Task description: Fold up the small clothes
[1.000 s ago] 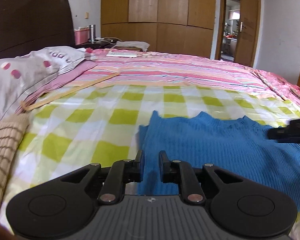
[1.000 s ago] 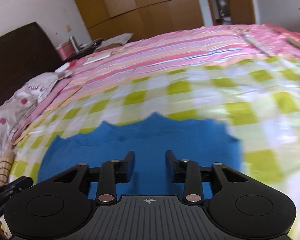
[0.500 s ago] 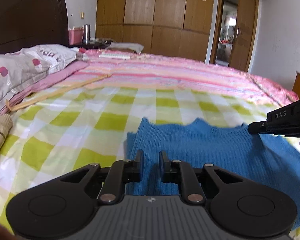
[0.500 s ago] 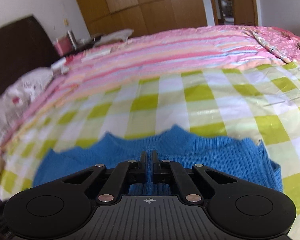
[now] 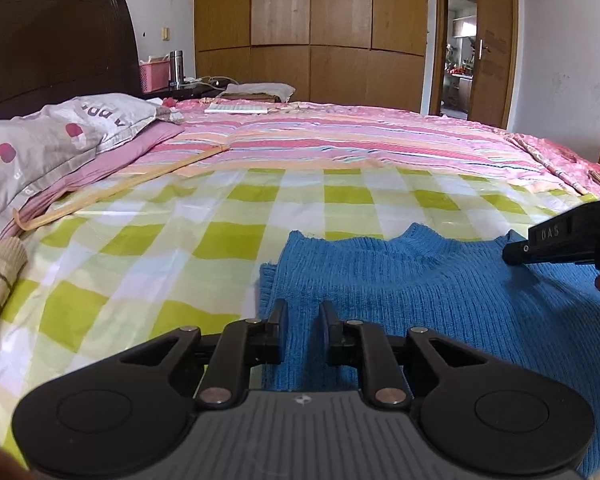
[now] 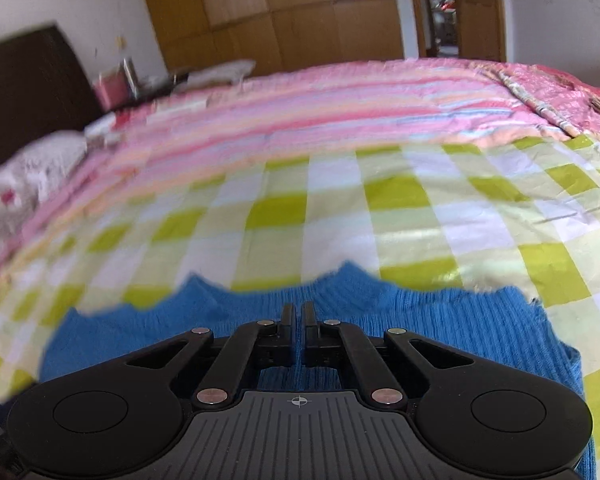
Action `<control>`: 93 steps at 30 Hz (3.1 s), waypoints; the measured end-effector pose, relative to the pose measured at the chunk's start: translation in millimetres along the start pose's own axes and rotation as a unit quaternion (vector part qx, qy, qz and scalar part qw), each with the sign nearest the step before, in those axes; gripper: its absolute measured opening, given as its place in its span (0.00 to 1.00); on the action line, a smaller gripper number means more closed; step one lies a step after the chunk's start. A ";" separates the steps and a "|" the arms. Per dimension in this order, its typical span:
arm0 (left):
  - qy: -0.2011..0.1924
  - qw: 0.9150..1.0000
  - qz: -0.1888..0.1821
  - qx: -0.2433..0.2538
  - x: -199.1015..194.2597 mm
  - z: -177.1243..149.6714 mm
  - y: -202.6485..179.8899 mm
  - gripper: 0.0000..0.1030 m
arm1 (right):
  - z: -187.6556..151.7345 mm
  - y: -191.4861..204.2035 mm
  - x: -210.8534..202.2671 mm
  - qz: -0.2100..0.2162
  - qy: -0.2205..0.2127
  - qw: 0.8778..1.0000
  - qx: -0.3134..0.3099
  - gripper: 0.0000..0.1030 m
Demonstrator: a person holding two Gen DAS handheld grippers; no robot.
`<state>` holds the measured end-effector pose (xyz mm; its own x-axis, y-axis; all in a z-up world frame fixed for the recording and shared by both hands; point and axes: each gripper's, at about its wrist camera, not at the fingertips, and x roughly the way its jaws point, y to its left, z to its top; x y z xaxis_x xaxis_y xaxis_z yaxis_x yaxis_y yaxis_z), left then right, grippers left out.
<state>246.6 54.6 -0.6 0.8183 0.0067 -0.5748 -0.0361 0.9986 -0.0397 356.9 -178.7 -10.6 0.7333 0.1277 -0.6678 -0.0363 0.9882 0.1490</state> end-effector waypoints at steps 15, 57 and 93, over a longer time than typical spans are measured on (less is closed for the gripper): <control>0.022 0.999 -0.002 -0.036 -14.3 -11.5 20.7 0.23 | -23.4 61.1 -18.4 0.087 0.024 0.994 -0.059 0.10; 0.043 0.989 -0.076 -0.120 -59.8 -50.3 58.6 0.29 | -29.0 137.7 -40.0 0.104 0.080 0.984 -0.118 0.15; 0.001 0.962 -0.168 0.214 -97.4 -75.3 -176.9 0.37 | -61.4 -166.0 -117.8 0.092 0.076 0.976 0.184 0.35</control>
<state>130.1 -126.7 0.9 0.7416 -0.3205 -0.5894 0.4706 0.8746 0.1165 234.9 -352.6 -1.5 0.6273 0.3389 -0.7012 0.1087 0.8534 0.5097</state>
